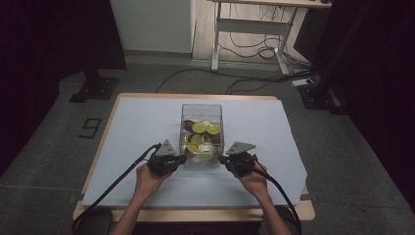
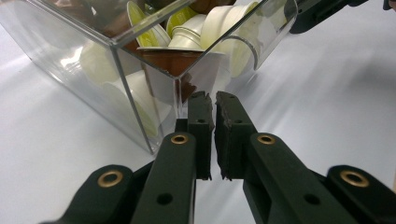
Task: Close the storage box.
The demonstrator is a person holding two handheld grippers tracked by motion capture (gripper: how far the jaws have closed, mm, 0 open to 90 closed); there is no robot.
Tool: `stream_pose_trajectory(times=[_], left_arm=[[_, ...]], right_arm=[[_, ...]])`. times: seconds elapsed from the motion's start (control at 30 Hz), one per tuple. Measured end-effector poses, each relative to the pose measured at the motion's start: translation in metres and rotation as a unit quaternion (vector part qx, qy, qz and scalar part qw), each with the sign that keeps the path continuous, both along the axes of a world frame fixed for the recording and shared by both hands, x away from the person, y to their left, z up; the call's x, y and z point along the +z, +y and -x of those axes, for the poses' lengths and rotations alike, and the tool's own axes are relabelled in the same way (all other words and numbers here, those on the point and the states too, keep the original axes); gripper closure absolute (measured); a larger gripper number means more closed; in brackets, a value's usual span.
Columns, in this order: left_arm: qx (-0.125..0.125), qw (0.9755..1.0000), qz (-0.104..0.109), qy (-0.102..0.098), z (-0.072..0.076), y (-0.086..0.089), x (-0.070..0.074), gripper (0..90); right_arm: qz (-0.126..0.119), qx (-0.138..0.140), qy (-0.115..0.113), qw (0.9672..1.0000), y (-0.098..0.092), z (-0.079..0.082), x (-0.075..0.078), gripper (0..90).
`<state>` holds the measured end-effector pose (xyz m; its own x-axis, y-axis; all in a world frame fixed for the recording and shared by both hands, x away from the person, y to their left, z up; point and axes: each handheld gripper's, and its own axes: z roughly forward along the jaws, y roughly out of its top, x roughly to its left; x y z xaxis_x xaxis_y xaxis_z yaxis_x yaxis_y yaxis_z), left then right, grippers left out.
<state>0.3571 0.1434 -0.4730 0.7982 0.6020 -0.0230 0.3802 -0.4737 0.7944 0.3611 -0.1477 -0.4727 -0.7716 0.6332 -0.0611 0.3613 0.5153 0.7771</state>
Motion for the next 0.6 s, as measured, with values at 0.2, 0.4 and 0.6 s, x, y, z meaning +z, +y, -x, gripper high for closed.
stream_pose_trajectory(times=[0.2,0.4,0.6], left_arm=[[0.002,1.0,0.001,-0.002,-0.005,-0.001,0.0,85.8],[0.008,1.0,0.001,-0.004,-0.01,-0.002,0.0,85.9],[0.013,0.9999,0.001,-0.007,-0.014,-0.003,-0.001,85.9]], right_arm=[[-0.001,-0.005,-0.001,1.0,0.001,-0.004,0.0,86.9],[-0.002,-0.012,-0.002,0.9999,0.004,-0.01,-0.002,87.3],[-0.002,-0.018,-0.002,0.9998,0.005,-0.013,-0.002,87.2]])
